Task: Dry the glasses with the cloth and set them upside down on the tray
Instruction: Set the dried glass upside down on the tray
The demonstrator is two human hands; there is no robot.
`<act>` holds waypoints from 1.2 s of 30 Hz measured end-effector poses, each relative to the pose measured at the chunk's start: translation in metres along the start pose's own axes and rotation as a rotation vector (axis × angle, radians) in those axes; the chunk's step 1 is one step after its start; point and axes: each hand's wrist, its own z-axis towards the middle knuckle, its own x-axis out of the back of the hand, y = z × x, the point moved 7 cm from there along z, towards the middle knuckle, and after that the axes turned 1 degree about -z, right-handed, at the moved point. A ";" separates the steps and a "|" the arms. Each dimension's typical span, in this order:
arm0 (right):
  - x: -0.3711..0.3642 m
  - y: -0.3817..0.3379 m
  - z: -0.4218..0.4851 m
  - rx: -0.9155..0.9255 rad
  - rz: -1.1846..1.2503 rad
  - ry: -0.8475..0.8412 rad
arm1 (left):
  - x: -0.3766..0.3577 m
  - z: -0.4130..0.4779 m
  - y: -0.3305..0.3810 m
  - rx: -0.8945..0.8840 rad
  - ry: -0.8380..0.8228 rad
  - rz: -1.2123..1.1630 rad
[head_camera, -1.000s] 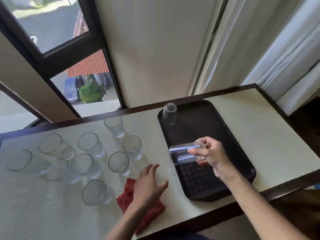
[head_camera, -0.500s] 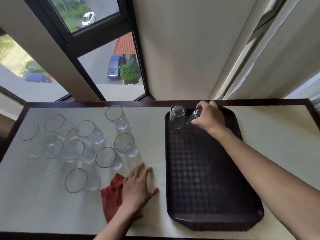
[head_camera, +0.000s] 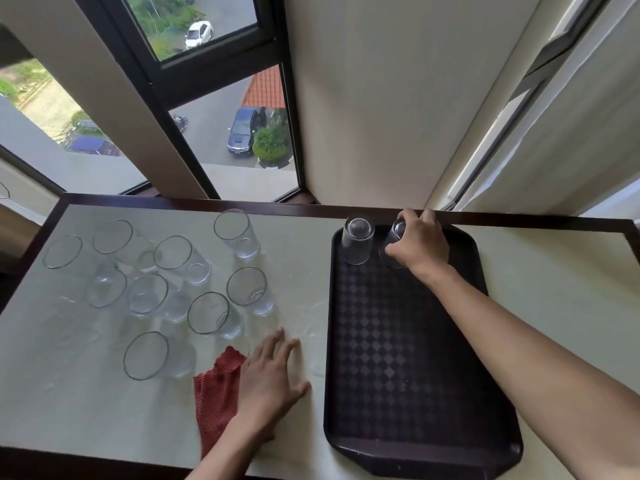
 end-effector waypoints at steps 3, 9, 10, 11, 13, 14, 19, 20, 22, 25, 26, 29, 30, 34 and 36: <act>-0.001 0.005 -0.002 -0.023 -0.009 0.017 | 0.000 0.000 0.000 -0.007 -0.004 0.011; -0.004 0.007 -0.017 -0.057 0.049 0.050 | 0.002 -0.002 0.001 -0.038 -0.029 0.049; -0.003 0.008 -0.025 -0.080 0.076 0.069 | 0.002 -0.003 0.000 -0.043 -0.038 0.054; -0.001 0.010 -0.036 -0.112 0.114 0.104 | 0.003 -0.003 -0.001 -0.048 -0.049 0.057; 0.000 0.013 -0.067 -0.185 0.216 0.204 | 0.006 -0.004 -0.001 -0.056 -0.053 0.036; -0.002 0.014 -0.085 -0.220 0.272 0.246 | 0.010 -0.003 -0.001 -0.052 -0.043 0.006; -0.045 -0.018 -0.182 -0.247 0.455 0.229 | 0.036 -0.018 -0.007 -0.146 0.075 -0.152; -0.055 -0.031 -0.202 -0.208 0.467 0.199 | 0.041 -0.026 -0.012 -0.193 0.090 -0.182; -0.076 -0.062 -0.239 -0.104 0.454 0.110 | 0.055 -0.044 -0.028 -0.269 0.147 -0.277; -0.108 -0.105 -0.290 0.062 0.330 -0.029 | 0.084 -0.074 -0.072 -0.375 0.364 -0.451; -0.119 -0.117 -0.304 0.100 0.293 -0.049 | 0.096 -0.084 -0.088 -0.402 0.465 -0.462; -0.150 -0.150 -0.328 0.174 0.185 -0.069 | 0.126 -0.104 -0.141 -0.376 0.726 -0.433; -0.161 -0.159 -0.331 0.198 0.108 -0.064 | 0.131 -0.103 -0.160 -0.325 0.747 -0.430; -0.204 -0.183 -0.332 0.212 -0.177 -0.127 | 0.125 -0.075 -0.214 -0.134 0.578 -0.442; -0.221 -0.186 -0.333 0.154 -0.209 -0.156 | 0.118 -0.059 -0.226 -0.113 0.448 -0.496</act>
